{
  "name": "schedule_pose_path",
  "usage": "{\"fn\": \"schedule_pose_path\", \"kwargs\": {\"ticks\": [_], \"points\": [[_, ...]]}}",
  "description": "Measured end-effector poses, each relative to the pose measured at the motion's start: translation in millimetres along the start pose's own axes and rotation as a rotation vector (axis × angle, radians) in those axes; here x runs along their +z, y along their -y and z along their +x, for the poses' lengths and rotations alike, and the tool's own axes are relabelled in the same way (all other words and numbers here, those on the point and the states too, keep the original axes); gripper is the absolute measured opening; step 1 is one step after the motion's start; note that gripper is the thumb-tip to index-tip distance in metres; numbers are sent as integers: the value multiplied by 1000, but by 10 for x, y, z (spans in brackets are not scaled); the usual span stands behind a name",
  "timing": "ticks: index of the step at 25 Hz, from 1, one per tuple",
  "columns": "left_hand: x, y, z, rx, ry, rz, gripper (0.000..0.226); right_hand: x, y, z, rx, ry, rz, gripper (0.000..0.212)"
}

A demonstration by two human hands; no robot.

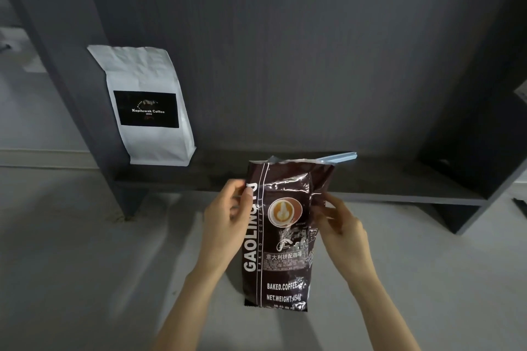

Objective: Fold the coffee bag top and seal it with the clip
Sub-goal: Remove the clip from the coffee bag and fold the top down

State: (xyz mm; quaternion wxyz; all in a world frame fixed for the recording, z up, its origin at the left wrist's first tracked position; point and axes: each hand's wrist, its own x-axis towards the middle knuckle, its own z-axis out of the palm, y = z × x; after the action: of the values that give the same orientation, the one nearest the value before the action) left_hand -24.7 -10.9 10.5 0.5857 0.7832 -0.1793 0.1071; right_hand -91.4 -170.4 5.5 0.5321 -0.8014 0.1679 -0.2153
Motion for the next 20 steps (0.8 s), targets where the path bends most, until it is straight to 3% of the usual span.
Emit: {"fn": "schedule_pose_path", "kwargs": {"ticks": [4, 7, 12, 18, 20], "points": [[-38, -53, -79, 24, 23, -27, 13, -122, 169, 26, -209, -182, 21, 31], [-64, -68, -117, 25, 47, -47, 15, -155, 310, 90, -321, -172, -129, 33], [-73, -27, -163, 34, 48, -101, 11, -97, 332, 123, -338, -119, -276, 29], [-76, -44, -163, 41, 41, -103, 11, -131, 314, 152, -356, -108, -271, 7], [-85, -59, -162, 41, 60, -102, 16, -190, 347, 165, -336, -51, -249, 9]]}}
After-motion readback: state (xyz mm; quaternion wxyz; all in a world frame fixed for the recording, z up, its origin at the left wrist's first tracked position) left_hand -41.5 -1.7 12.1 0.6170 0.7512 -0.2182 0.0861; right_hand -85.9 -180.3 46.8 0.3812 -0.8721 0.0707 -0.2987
